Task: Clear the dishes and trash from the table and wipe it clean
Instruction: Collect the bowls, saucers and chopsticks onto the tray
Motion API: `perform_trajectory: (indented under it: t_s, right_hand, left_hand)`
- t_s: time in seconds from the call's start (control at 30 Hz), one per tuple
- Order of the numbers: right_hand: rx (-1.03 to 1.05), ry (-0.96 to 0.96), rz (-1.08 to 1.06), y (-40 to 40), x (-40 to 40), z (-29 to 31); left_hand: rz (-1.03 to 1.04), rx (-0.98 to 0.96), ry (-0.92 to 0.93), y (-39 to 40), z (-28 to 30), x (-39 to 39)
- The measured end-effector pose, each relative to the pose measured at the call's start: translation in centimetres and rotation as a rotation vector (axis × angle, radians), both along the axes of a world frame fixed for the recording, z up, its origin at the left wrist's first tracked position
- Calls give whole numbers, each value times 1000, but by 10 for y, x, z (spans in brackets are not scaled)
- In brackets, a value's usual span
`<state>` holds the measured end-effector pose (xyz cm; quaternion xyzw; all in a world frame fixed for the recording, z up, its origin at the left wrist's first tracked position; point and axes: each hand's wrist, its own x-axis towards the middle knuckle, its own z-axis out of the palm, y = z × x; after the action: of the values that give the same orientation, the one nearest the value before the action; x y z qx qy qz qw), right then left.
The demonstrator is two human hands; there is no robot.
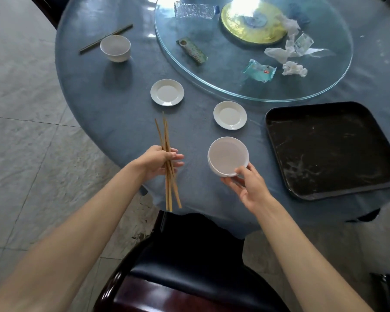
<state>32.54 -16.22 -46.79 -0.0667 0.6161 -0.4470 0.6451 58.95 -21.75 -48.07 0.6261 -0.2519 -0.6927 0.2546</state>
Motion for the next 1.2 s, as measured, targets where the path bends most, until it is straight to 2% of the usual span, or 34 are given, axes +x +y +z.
perform_trajectory:
  t_s: [0.17, 0.33, 0.67, 0.87, 1.03, 1.2]
  right_hand:
    - [-67, -47, 68, 36, 7, 33]
    - [-64, -118, 152, 74, 32, 54]
    - [-7, -138, 354, 111, 155, 61]
    - [1, -84, 353, 101, 290, 57]
    - [4, -109, 302, 87, 402, 72]
    - [-37, -92, 312, 59, 478, 81]
  left_hand:
    - [172, -34, 207, 63, 40, 21]
    - [369, -86, 320, 130, 68, 48]
    - [762, -66, 430, 208, 61, 185]
    - [701, -5, 406, 212, 44, 299]
    - [610, 1, 365, 195, 62, 390]
    - [537, -8, 351, 150, 75, 461]
